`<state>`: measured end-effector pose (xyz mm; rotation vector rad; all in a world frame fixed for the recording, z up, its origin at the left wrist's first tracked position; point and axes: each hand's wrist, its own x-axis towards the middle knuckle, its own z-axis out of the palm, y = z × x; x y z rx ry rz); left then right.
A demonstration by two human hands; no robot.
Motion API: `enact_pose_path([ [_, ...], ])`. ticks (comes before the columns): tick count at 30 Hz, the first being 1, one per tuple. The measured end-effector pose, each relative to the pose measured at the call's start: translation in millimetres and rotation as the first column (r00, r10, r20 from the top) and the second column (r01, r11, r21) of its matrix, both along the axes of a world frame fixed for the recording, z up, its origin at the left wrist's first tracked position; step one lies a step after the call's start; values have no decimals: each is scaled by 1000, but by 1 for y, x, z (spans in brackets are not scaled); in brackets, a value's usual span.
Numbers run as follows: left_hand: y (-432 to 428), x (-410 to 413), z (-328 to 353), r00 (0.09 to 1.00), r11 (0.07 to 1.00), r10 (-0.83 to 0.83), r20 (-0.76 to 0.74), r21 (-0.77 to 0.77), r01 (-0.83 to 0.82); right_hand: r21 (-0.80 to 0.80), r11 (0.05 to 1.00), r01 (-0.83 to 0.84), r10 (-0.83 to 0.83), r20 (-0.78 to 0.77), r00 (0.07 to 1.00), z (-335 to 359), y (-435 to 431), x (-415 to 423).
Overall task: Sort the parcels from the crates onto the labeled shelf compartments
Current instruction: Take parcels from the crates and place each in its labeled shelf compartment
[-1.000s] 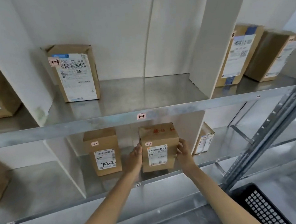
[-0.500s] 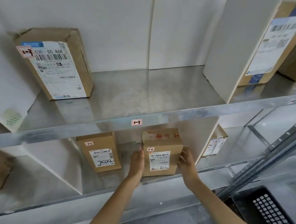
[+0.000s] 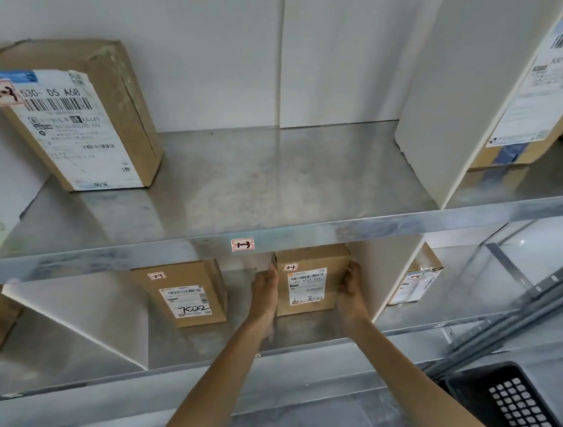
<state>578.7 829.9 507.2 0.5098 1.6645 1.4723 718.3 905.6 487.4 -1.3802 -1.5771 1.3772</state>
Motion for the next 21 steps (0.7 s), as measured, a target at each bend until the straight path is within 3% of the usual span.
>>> enact_pose_path([
  [3,0,1,3,1000,1000,9,19,-8,-9,-6,999,44,-44,-62,997,-3,-1,-2],
  [7,0,4,8,999,999,31,9,-28,-31,24,999,-47,47,12,999,-1,-3,1],
  [12,-2,9,10,997,996,51,-51,-70,-55,-71,990,-119,123,53,991,5,-6,8],
  [21,-10,21,11,991,989,132,23,-64,-130,-65,978,-198,195,-55,979,18,-23,20],
])
